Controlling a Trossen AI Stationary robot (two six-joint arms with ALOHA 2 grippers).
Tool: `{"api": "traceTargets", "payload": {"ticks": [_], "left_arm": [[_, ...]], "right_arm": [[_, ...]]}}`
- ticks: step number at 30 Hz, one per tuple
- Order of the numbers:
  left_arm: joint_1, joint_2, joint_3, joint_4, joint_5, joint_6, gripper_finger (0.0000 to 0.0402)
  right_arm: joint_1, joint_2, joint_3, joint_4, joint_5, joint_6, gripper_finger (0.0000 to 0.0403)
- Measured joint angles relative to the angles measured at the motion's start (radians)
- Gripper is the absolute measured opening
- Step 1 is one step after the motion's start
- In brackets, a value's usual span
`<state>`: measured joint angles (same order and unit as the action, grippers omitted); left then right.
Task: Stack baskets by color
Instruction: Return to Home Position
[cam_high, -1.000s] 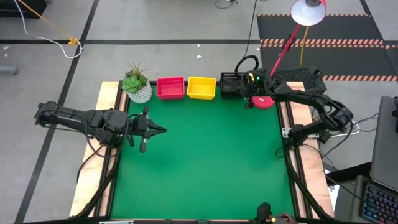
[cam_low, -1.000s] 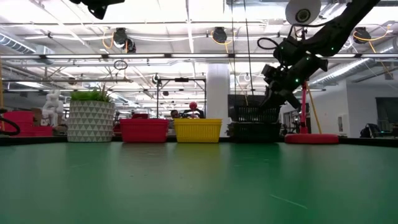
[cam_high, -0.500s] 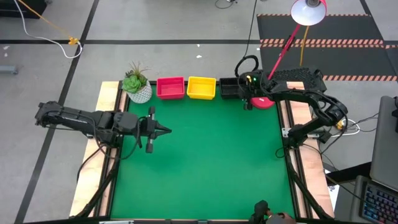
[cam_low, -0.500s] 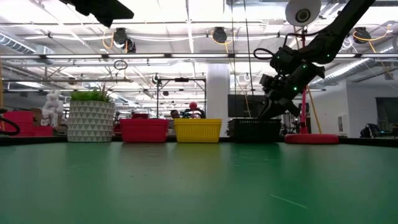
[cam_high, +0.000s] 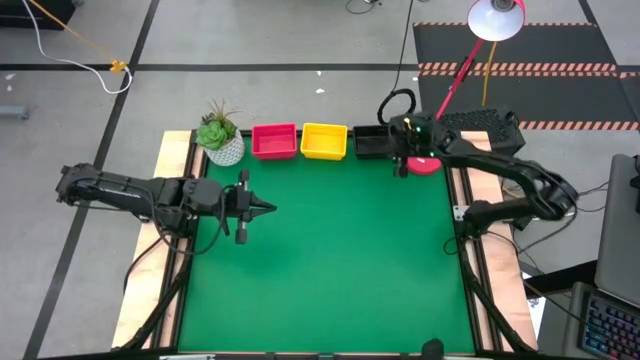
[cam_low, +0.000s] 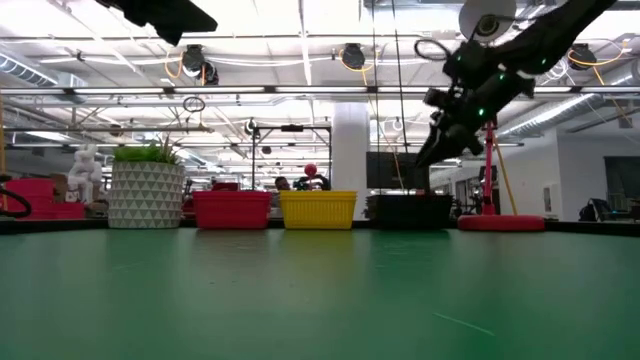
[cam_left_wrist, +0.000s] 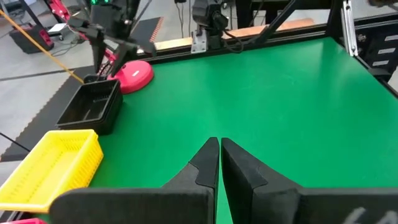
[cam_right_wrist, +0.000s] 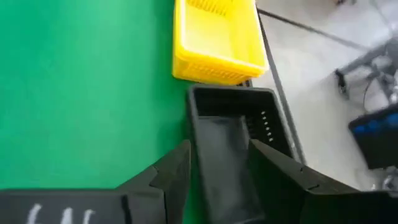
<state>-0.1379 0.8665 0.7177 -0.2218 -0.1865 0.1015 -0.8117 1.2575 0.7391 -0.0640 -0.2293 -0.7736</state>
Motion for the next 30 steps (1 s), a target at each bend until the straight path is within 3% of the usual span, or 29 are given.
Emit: {"api": "traceTargets", "payload": {"ticks": [9, 15, 23, 30], "left_arm": [[0.000, 0.000, 0.000, 0.066, 0.011, -0.019, 0.0021], [0.000, 0.000, 0.000, 0.070, 0.012, -0.035, 0.0021], [0.000, 0.000, 0.000, 0.070, 0.011, -0.036, 0.0021], [0.013, 0.000, 0.000, 0.070, 0.001, -0.017, 0.0021]], "right_arm": [[0.229, -0.250, 0.000, -0.264, -0.011, 0.398, 0.0152], [0.441, -0.375, 0.000, -0.299, -0.003, 0.550, 0.0137], [0.667, -0.465, 0.000, -0.317, 0.184, 0.612, 0.0078], [0.795, -0.491, 0.000, -0.316, 0.207, 0.604, 0.0006]]}}
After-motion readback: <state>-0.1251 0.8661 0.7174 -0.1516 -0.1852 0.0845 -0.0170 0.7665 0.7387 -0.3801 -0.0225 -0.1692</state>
